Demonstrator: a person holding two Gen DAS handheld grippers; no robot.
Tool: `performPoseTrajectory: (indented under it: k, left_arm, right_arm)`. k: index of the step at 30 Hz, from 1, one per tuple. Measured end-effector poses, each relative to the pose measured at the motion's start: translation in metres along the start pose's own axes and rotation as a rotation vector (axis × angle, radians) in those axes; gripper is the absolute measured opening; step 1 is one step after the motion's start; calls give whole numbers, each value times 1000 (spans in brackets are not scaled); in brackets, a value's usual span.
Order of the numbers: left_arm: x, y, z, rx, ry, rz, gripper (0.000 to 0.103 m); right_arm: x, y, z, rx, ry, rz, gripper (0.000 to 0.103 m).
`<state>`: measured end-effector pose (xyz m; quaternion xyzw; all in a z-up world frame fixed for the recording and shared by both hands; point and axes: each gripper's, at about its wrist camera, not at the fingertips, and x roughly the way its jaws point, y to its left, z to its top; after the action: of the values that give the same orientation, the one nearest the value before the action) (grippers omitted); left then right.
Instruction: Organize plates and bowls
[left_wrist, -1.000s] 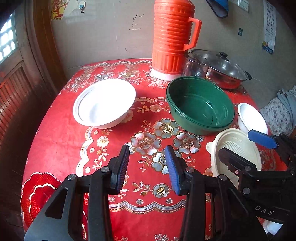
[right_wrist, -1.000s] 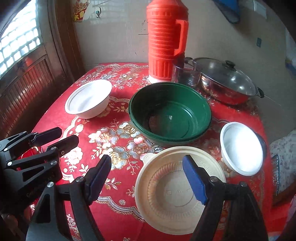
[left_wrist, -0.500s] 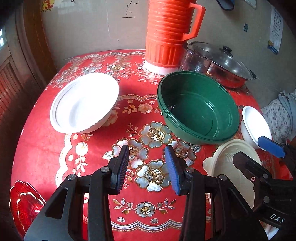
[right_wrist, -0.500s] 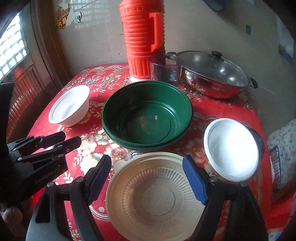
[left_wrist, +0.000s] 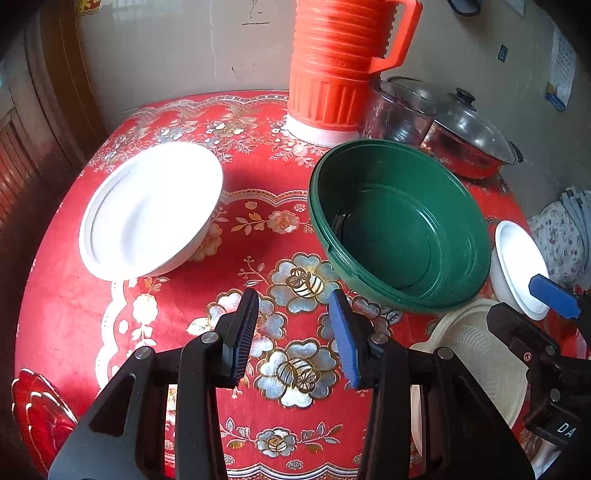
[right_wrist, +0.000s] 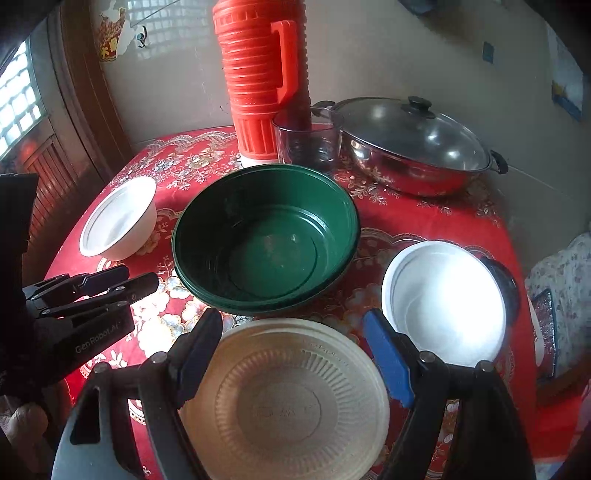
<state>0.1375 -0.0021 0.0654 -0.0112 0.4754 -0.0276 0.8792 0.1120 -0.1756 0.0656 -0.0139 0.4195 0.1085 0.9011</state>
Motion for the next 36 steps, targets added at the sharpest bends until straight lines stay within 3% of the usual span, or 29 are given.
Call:
performPoseTrajectory:
  k: [26, 36]
  left_arm:
    - [22, 0, 39, -58, 10, 7, 40]
    - [19, 10, 46, -106, -8, -46, 40]
  right_arm:
    - [45, -52, 57, 85, 57, 119, 80]
    - [64, -61, 63, 103, 85, 136, 80]
